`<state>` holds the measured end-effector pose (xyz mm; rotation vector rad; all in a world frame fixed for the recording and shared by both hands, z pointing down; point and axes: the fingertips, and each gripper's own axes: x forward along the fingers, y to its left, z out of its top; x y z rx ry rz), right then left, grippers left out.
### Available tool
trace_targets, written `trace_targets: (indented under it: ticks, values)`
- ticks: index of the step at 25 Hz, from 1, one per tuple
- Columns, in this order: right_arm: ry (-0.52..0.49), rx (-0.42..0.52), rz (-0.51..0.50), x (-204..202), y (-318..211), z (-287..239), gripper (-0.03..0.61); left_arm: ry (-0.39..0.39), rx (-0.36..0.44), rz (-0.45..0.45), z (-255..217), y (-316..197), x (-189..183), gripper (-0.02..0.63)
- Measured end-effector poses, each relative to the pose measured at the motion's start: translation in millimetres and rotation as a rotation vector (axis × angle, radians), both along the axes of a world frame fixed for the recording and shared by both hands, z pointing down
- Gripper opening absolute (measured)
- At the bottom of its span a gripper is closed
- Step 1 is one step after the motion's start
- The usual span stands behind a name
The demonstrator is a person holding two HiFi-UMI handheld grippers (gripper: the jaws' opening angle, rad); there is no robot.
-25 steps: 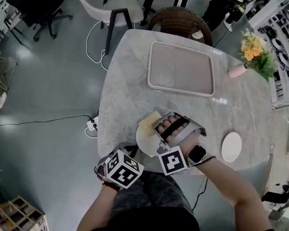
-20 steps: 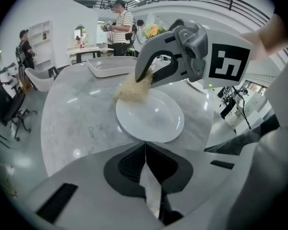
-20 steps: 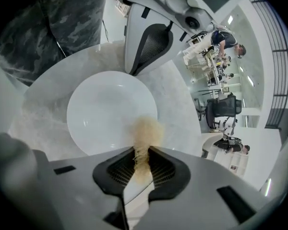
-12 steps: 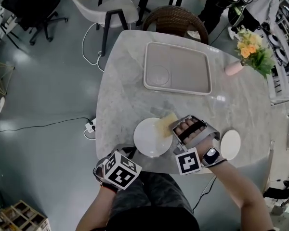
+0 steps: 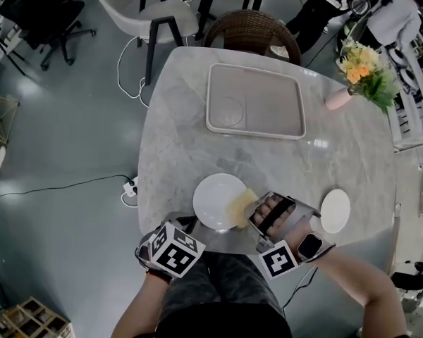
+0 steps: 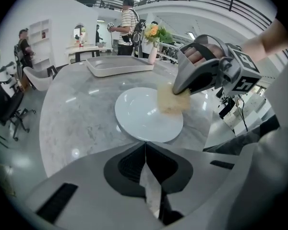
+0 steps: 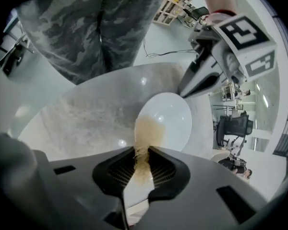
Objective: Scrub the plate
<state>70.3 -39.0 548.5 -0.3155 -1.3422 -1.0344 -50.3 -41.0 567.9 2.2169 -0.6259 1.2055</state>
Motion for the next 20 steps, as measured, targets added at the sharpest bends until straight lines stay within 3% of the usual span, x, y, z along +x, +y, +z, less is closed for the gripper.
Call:
trace_targets:
  ticks: [5, 10, 15, 20]
  values:
    - [-0.021, -0.031, -0.098, -28.0, 18.3, -1.3, 0.071, -0.001, 0.0, -0.009, 0.9, -1.0, 1.1, 0.015]
    - [-0.054, -0.027, -0.119, -56.3, 8.5, -1.2, 0.071, -0.006, -0.001, -0.016, -0.5, -1.1, 0.6, 0.015]
    - [-0.093, -0.008, -0.072, -77.0, -12.7, 0.2, 0.071, -0.007, 0.001, -0.021, 0.3, -0.9, 0.6, 0.015]
    - [-0.113, 0.012, 0.046, -72.1, -36.3, 3.6, 0.071, -0.006, 0.001, -0.023, 1.9, -0.5, 0.5, 0.015]
